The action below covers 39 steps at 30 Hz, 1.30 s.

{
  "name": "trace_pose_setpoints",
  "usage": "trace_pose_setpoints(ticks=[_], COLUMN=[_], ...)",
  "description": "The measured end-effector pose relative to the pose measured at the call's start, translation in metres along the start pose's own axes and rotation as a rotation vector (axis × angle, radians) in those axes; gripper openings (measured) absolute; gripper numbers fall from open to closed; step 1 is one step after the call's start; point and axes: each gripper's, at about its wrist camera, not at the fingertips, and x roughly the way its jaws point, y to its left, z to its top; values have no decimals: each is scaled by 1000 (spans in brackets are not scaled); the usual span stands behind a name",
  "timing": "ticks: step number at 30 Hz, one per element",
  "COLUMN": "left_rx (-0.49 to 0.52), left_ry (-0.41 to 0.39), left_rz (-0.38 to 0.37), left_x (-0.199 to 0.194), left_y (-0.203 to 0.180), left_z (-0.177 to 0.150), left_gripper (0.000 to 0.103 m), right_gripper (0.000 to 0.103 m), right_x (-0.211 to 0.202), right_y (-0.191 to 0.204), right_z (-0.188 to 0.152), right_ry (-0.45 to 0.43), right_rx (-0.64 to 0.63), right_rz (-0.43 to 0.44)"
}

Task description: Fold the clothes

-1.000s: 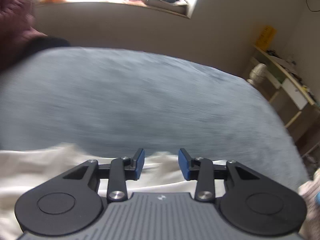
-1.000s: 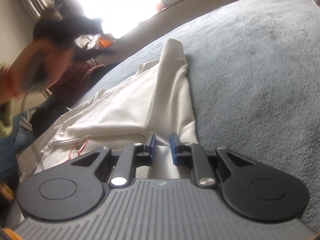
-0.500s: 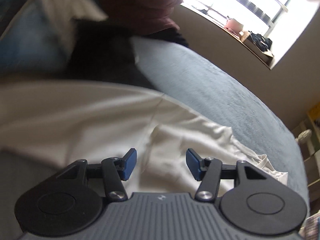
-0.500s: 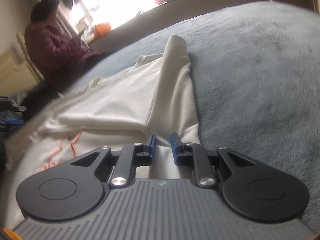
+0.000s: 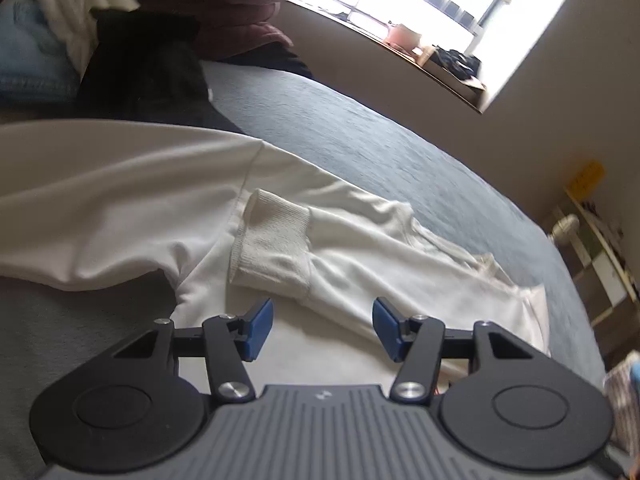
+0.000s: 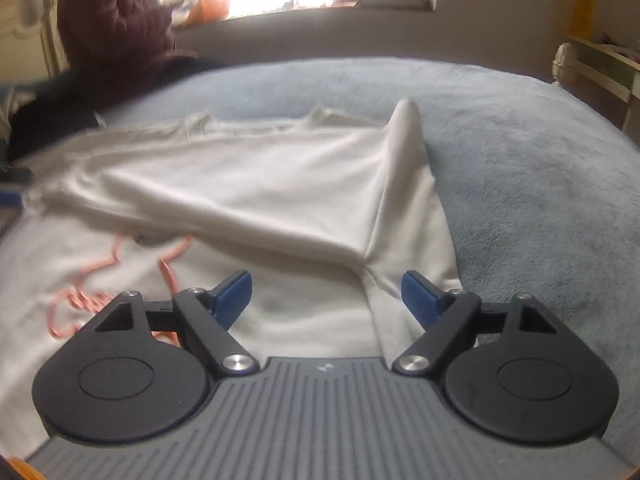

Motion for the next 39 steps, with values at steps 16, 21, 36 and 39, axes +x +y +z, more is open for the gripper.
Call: trace_pose_setpoints(ticks=[16, 21, 36, 39], left_rx=[-177, -268, -234, -227], left_ry=[-68, -91, -139, -126], left_rz=[-6, -56, 83, 119], left_x=[25, 34, 24, 22], left_y=[27, 33, 16, 16], left_z=[-24, -18, -21, -25], left_gripper=[49, 49, 8, 8], right_gripper=[68, 70, 70, 71], right_x=[-7, -2, 0, 0], right_y=[-24, -21, -20, -20], right_z=[-50, -48, -49, -49], right_ry=[-45, -50, -56, -59], right_rx=[103, 101, 101, 104], right_rz=[-183, -196, -205, -206])
